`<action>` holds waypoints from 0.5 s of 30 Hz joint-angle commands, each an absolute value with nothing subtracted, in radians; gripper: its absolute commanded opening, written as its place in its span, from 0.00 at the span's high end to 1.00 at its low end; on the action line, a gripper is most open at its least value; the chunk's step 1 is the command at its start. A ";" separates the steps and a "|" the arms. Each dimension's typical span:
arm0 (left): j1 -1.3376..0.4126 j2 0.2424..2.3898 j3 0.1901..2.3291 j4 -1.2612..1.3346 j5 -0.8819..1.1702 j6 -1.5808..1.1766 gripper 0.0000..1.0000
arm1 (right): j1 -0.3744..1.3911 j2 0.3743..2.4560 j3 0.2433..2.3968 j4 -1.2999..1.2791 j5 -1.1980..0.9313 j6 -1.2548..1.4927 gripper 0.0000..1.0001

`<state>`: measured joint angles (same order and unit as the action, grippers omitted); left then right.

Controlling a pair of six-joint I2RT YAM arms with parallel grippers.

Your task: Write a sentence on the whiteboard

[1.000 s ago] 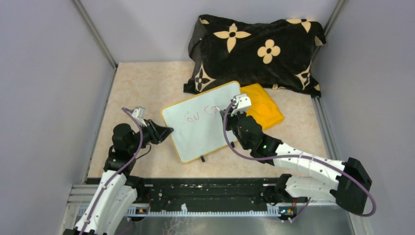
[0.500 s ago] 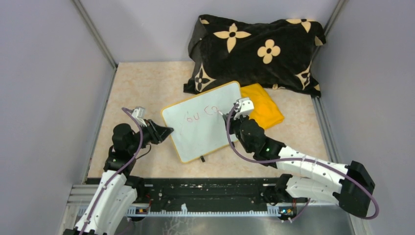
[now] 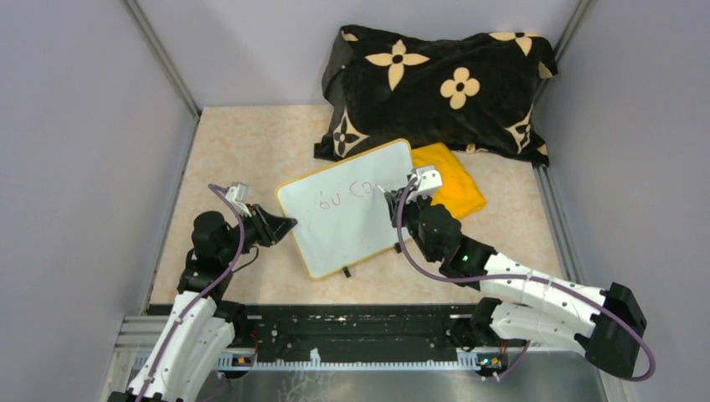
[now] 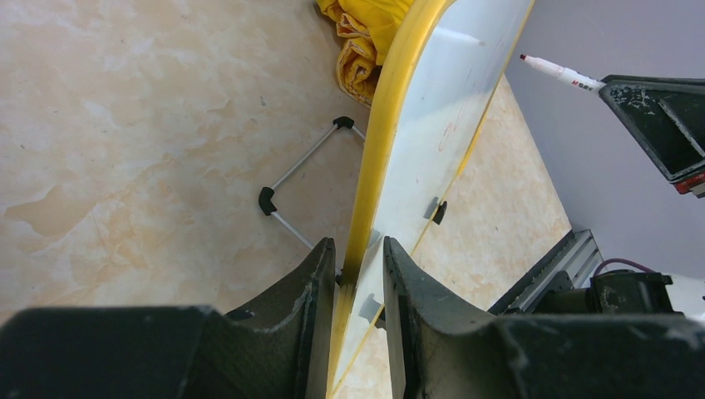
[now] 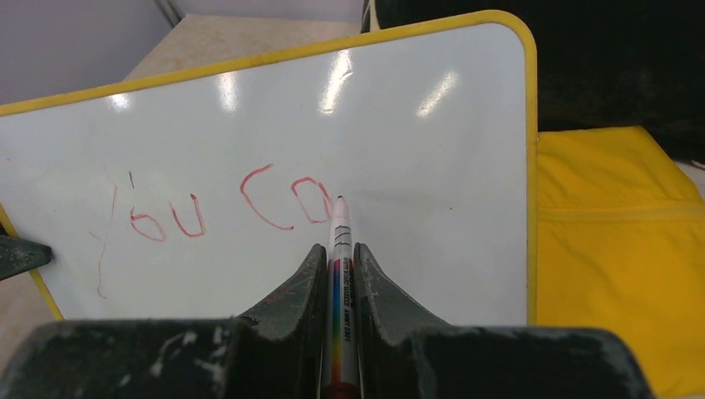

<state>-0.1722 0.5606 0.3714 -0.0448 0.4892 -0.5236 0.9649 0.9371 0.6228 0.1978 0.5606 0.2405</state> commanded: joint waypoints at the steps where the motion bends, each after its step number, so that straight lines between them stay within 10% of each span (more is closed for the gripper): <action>1: -0.169 0.552 0.367 -0.018 0.500 -0.522 0.66 | 0.947 0.945 0.690 0.281 0.578 0.207 1.00; 15: -0.169 0.555 0.367 -0.012 0.504 -0.523 0.66 | 0.918 1.016 0.714 0.337 0.556 0.198 1.00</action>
